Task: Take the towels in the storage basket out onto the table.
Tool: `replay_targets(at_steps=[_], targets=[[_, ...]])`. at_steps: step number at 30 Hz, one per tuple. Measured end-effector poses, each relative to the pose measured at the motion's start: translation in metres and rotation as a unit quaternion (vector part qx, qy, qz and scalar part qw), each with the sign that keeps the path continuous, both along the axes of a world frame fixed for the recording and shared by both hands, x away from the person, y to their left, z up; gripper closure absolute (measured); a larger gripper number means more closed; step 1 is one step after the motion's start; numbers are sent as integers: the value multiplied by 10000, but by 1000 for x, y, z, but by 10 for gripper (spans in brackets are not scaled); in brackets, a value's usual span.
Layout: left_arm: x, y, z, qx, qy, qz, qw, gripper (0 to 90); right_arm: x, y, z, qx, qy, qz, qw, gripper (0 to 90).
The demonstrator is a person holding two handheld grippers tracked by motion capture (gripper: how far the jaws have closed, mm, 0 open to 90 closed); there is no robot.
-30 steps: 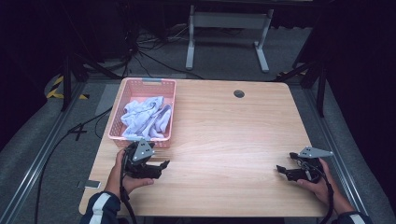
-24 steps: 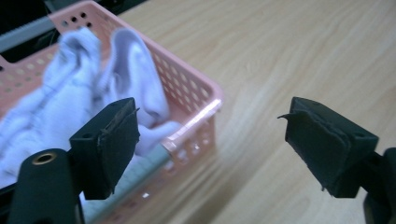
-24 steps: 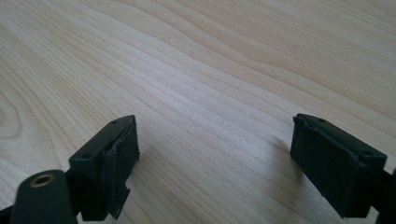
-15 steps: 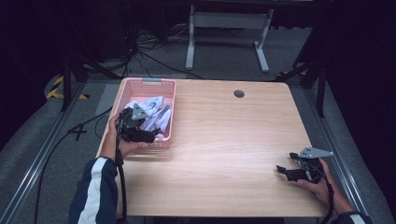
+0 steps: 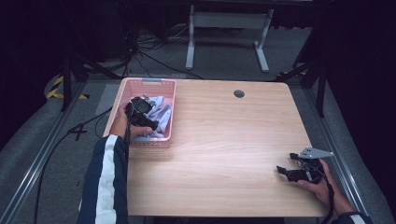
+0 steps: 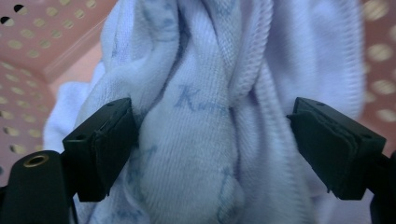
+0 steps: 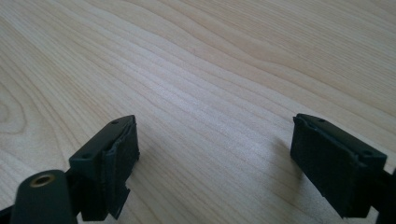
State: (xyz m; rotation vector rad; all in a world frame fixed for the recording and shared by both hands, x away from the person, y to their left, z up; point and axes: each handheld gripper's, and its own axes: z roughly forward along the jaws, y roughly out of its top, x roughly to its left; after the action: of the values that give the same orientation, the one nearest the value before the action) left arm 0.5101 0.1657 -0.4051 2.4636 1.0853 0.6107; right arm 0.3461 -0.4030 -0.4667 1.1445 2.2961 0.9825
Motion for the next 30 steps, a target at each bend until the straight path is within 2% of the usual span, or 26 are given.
replay_targets(at_steps=[1, 2, 3, 5, 9, 11, 14, 15, 17, 18, 21, 24, 27, 30], targets=[[3, -3, -2, 107, 103, 34, 9999, 151, 0, 0, 0, -2, 1, 5, 10000, 150], [7, -6, -4, 312, 197, -36, 9993, 142, 0, 0, 0, -1, 2, 5, 10000, 150], [11, -9, -5, 375, 239, -37, 9990, 127, 0, 0, 0, -2, 2, 5, 10000, 150], [14, -10, -6, 379, 262, -36, 9989, 110, 0, 0, 0, -1, 2, 4, 10000, 149], [26, -9, -23, 301, 309, 152, 9990, 82, 0, 0, 0, -2, 2, 4, 10000, 150], [29, -9, -26, 308, 325, 185, 9988, 55, 0, 0, 0, -2, 1, 7, 10000, 150], [33, -11, -28, 465, 393, 317, 9976, 51, 0, 0, 0, -3, 1, 18, 10000, 150], [33, -12, -29, 504, 347, 346, 9975, 53, 0, 0, 0, -6, 2, 21, 10000, 150], [34, -12, -29, 532, 334, 402, 9972, 87, 0, 0, 0, -7, -4, 26, 10000, 150], [34, -12, -29, 521, 364, 448, 9970, 134, 0, 0, 0, -7, -4, 29, 10000, 150], [33, -13, -26, 726, 227, 455, 9961, 259, 0, 0, 0, -6, -2, 40, 10000, 150], [32, -14, -26, 804, 138, 512, 9953, 361, 0, 0, 0, -4, 0, 38, 10000, 150], [31, -16, -24, 1011, 17, 551, 9933, 443, 0, 0, 0, -4, -1, 40, 10000, 150], [29, -16, -21, 1043, -111, 605, 9926, 508, 0, 0, 0, -2, 0, 38, 10000, 150]])
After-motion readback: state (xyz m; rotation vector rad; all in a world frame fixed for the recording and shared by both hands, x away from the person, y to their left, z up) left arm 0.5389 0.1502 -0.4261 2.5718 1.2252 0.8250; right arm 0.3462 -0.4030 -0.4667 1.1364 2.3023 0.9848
